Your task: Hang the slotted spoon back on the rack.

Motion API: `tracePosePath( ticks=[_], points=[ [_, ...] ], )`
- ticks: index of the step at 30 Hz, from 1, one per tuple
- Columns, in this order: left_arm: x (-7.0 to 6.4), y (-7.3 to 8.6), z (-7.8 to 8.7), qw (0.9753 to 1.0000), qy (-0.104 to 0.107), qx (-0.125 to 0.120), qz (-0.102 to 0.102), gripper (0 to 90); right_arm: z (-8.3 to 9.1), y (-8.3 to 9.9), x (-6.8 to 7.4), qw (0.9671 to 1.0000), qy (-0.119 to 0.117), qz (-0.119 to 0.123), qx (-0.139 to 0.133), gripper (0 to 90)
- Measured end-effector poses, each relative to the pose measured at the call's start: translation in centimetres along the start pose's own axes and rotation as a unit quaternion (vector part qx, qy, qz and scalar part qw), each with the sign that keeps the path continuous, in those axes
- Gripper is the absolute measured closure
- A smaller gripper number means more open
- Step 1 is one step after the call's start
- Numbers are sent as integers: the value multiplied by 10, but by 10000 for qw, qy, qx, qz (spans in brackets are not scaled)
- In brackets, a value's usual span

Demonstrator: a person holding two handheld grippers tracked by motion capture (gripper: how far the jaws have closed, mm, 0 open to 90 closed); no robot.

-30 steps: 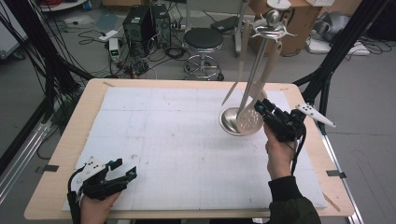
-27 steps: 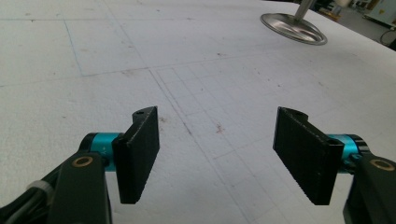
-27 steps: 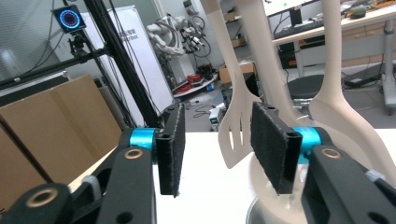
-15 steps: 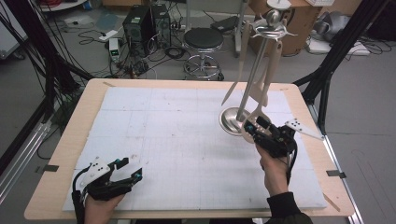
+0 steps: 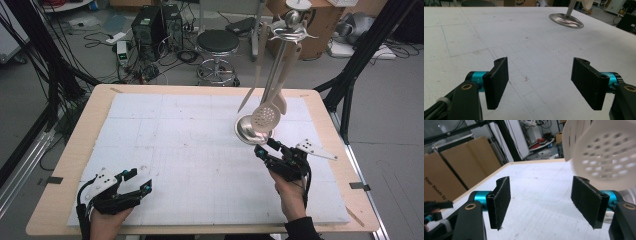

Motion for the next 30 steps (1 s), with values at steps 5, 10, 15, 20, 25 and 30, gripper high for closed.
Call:
tracePosePath(
  ticks=[5, 10, 15, 20, 25, 30],
  points=[
    [0, 0, 0, 10000, -10, 8, -13, 308, 1, 5, -3, 10000, 7, -19, 23, 314],
    [-1, 0, -1, 10000, 25, 7, -10, 308, 2, 11, -5, 10000, 4, 5, 68, 311],
    [0, 1, -1, 10000, 49, 21, -8, 306, 4, 19, -7, 9999, -50, -42, 116, 311],
    [-1, 1, -2, 10000, 69, 20, -16, 304, 7, 24, -8, 9998, -80, -24, 182, 304],
    [-2, 1, -2, 9999, 106, -2, -31, 302, 10, 33, -12, 9996, -77, -19, 283, 295],
    [-1, 0, -1, 9999, 95, -22, -22, 301, 8, 46, -14, 9985, -112, 52, 524, 262]
  ],
)
Point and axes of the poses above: each handheld gripper's, and its own axes: z roughly backward along the jaws, y roughly out of its underside, x roughly to its left, the point moved 7 cm from there along -z, roughly forward along the jaws, and after that the axes turned 3 degrees about -z, right-handed, at the moved point
